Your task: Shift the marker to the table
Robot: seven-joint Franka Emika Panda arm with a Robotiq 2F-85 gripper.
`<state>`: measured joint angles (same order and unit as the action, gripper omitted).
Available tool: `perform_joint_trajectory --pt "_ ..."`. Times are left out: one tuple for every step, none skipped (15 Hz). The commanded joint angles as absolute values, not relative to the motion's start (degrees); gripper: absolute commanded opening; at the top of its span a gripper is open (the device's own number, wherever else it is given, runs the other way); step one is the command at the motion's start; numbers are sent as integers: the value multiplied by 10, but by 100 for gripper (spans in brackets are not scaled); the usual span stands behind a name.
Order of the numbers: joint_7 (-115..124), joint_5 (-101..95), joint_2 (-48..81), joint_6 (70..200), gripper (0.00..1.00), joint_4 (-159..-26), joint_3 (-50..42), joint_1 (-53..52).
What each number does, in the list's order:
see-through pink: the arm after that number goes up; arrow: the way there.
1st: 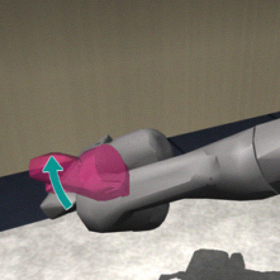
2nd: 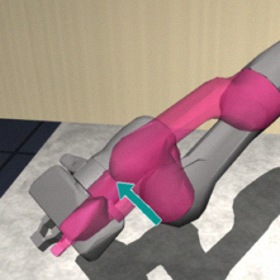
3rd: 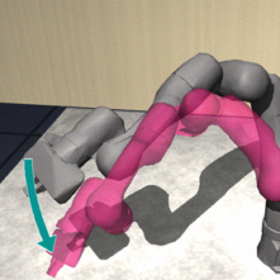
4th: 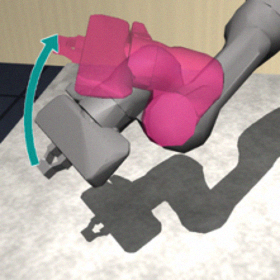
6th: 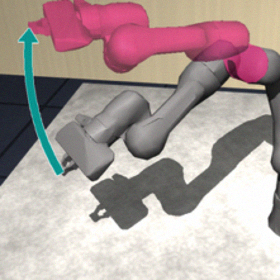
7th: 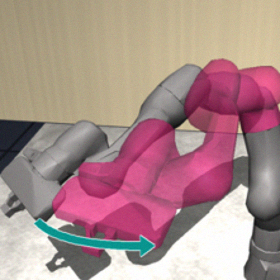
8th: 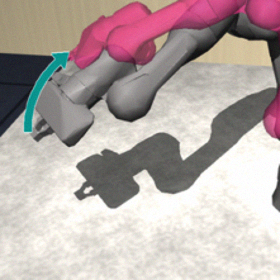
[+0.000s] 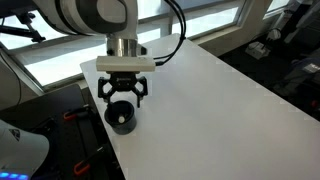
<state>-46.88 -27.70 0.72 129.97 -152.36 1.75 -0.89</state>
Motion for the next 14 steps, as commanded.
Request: perform_joint_trajectory --pt "-456 -287 16 1306 100 -1520 18 -12" --pt "-456 -288 19 1306 100 -1519 19 -13" --pt "-454 -288 22 1305 100 -1518 19 -14" --pt "-454 -287 24 1305 83 -1516 20 -14" --pt "-454 -286 26 1304 84 -1515 20 -14" --pt "-454 -286 27 1303 77 -1515 20 -15" --pt "-454 -287 28 1302 77 -1514 20 -15" --pt "-453 -287 30 1301 77 -1514 20 -15" --pt "-452 -287 33 1300 81 -1512 21 -16" --pt "-452 -285 36 1300 80 -1511 21 -16" --pt "-452 -285 38 1299 82 -1510 21 -17" --pt "-452 -285 40 1299 81 -1509 21 -17" --pt "-453 -285 43 1298 78 -1508 22 -17" --pt "-453 -284 46 1298 75 -1506 22 -17"
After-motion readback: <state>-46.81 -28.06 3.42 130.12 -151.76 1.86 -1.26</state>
